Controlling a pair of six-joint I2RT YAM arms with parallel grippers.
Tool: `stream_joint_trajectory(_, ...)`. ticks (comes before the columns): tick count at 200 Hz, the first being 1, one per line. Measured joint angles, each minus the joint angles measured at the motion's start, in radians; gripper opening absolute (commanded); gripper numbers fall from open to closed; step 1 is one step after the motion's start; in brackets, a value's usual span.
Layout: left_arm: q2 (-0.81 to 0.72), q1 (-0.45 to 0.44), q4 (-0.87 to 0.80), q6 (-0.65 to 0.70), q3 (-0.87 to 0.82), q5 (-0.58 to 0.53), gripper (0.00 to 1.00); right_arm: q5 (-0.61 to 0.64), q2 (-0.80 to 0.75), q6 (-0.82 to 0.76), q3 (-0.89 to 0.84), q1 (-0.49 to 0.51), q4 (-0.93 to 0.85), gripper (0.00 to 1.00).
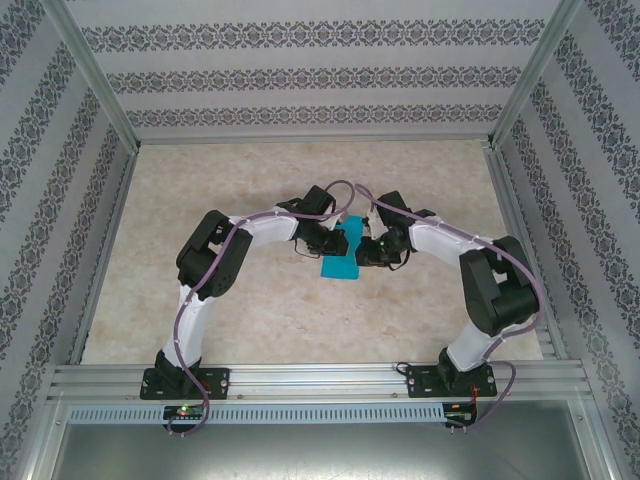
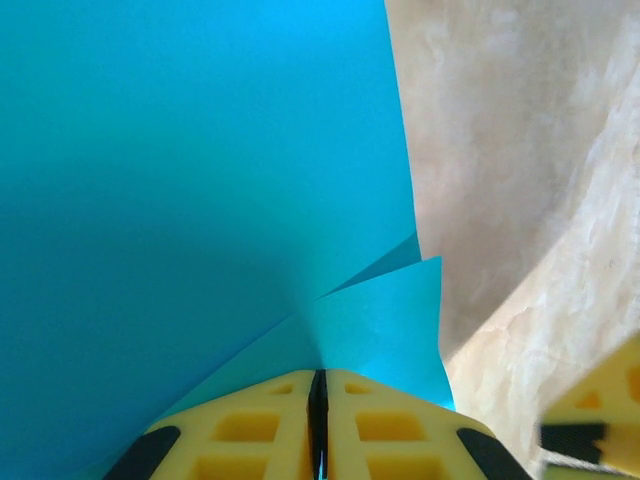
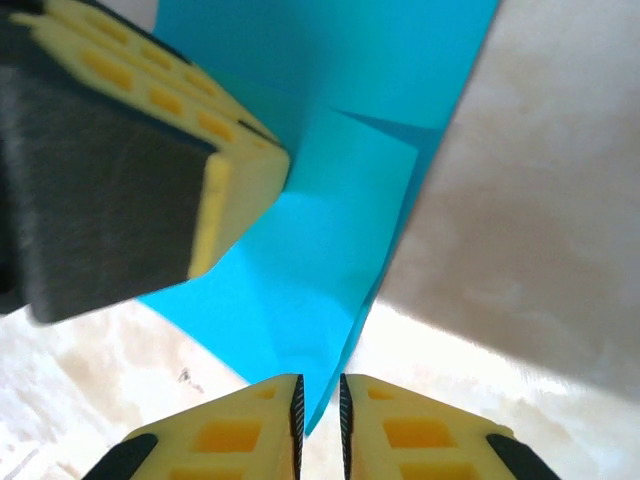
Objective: Fold a paper plane with a square sheet of paper (pick it up from the middle)
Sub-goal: Fold the triangle a second time at the center of the table.
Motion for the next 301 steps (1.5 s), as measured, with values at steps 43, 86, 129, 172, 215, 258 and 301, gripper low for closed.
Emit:
stream_joint_trajectory(43, 0.004, 0.0, 0.0, 0.003, 0.006, 0.0, 0.14, -0.09, -0.095, 0.061, -0.075, 0.013, 0.055, 0.12)
stream_joint_trajectory(86, 0.006, -0.001, 0.0, 0.004, 0.009, -0.001, 0.14, -0.164, -0.035, 0.126, -0.122, 0.04, 0.153, 0.1)
stream_joint_trajectory(129, 0.006, -0.001, 0.0, 0.01, 0.008, -0.001, 0.14, -0.179, 0.029, 0.135, -0.121, 0.042, 0.204, 0.1)
stream_joint_trajectory(172, 0.006, -0.001, 0.0, 0.011, 0.008, 0.0, 0.14, -0.179, 0.066, 0.135, -0.116, 0.035, 0.205, 0.09)
stream_joint_trajectory(215, 0.006, -0.001, 0.0, 0.021, 0.009, 0.0, 0.14, -0.187, 0.07, 0.135, -0.116, 0.019, 0.216, 0.09)
stream_joint_trajectory(258, 0.008, -0.001, -0.001, 0.024, 0.012, 0.0, 0.14, -0.22, 0.07, 0.139, -0.116, 0.01, 0.253, 0.09)
stream_joint_trajectory(301, 0.011, -0.001, -0.006, 0.026, 0.017, 0.0, 0.14, -0.225, 0.095, 0.138, -0.115, -0.001, 0.261, 0.09)
